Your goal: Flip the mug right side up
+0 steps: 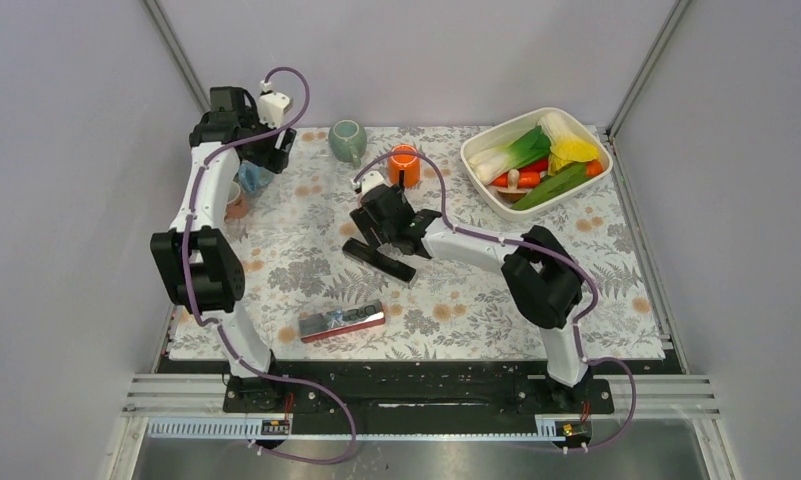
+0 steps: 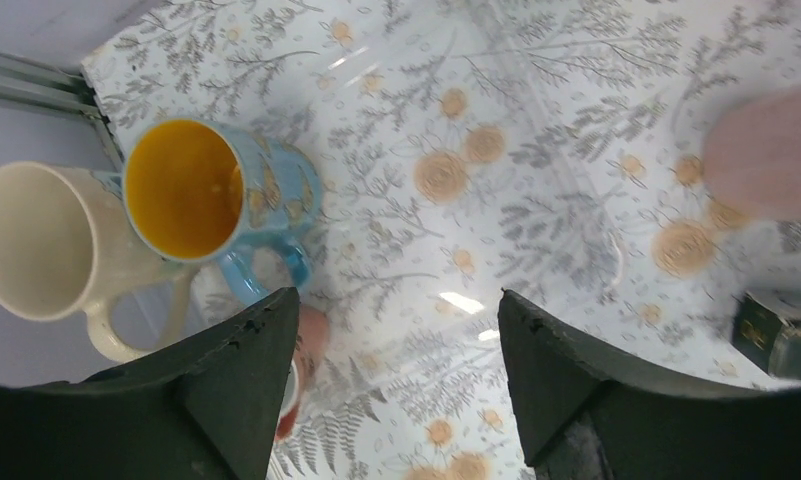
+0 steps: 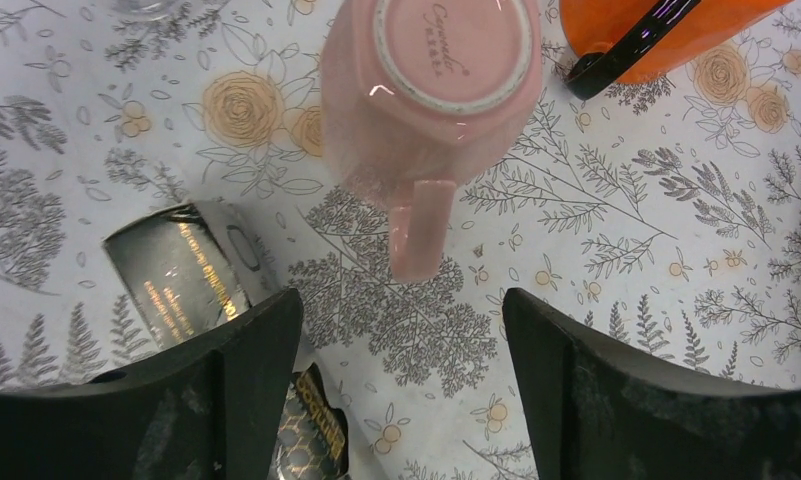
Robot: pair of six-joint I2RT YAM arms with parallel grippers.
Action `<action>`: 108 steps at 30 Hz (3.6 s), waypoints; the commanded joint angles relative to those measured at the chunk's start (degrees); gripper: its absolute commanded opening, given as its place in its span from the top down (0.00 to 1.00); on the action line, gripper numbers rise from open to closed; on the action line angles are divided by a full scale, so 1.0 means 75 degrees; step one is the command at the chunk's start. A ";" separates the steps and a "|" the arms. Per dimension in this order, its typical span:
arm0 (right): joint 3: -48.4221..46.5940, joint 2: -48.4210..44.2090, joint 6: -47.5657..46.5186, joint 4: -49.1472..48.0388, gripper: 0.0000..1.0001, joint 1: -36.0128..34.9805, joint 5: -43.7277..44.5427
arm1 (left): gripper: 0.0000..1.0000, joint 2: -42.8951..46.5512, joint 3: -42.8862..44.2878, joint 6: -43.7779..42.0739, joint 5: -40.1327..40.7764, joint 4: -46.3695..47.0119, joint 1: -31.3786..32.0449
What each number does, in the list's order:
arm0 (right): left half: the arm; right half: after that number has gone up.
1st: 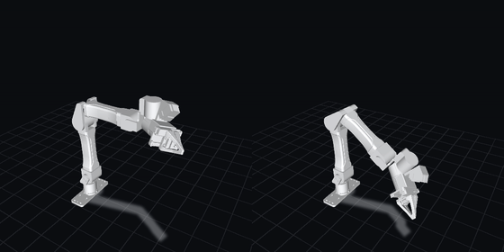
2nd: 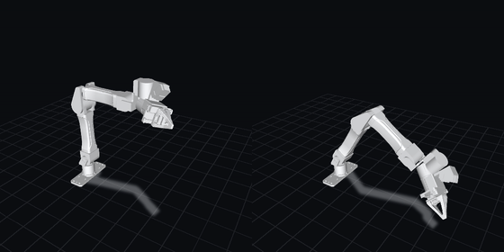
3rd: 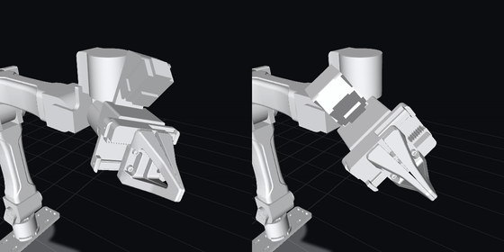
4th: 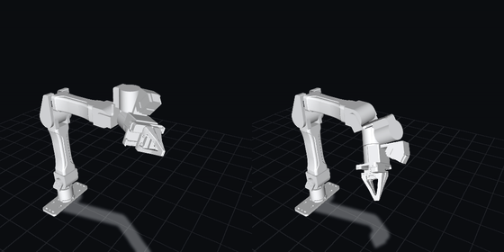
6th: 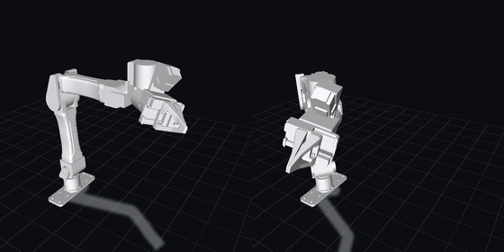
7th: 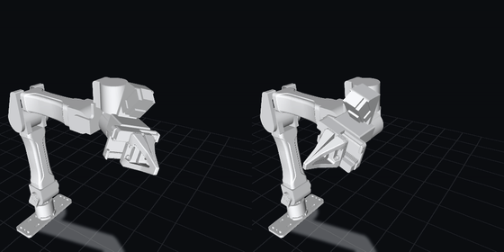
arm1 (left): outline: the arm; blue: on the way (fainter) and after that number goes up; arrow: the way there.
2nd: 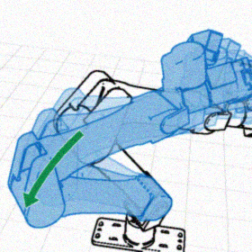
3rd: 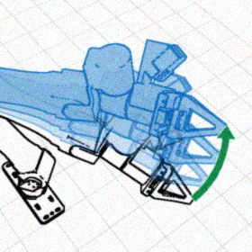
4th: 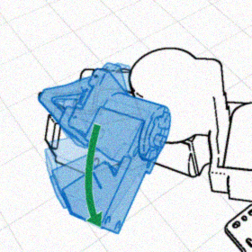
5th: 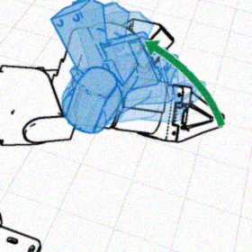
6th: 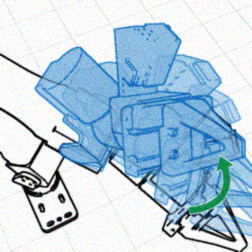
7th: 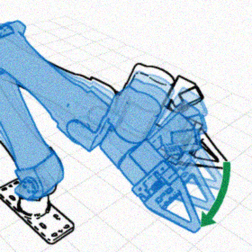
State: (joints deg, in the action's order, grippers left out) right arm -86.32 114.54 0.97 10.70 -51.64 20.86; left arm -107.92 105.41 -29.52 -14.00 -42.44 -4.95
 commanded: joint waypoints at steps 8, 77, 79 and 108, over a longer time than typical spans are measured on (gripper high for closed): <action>-0.1509 0.1391 0.0641 0.0206 0.29 0.0572 -0.0158 | 0.23 0.2415 -0.1920 0.0282 -0.1392 -0.0081 -0.0031; 0.4123 -0.4895 0.5659 -0.3676 0.01 -0.0697 -0.2161 | 1.00 0.3916 -0.2245 0.0031 0.0563 -0.1262 0.2232; 0.4235 -0.5002 0.5439 -0.3507 0.01 -0.0698 -0.2122 | 1.00 0.2922 -0.1756 -0.0288 0.1066 -0.1489 0.1946; 0.4592 -0.5765 0.3400 -0.2226 0.01 -0.0699 -0.1034 | 0.97 -0.2516 0.2384 -0.0810 0.1997 -0.3473 0.0087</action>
State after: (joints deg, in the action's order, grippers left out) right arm -51.51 71.35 27.64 -5.65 -56.58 11.44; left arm -127.33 119.35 -34.50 -2.79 -68.38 -3.92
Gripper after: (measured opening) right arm 0.993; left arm 0.176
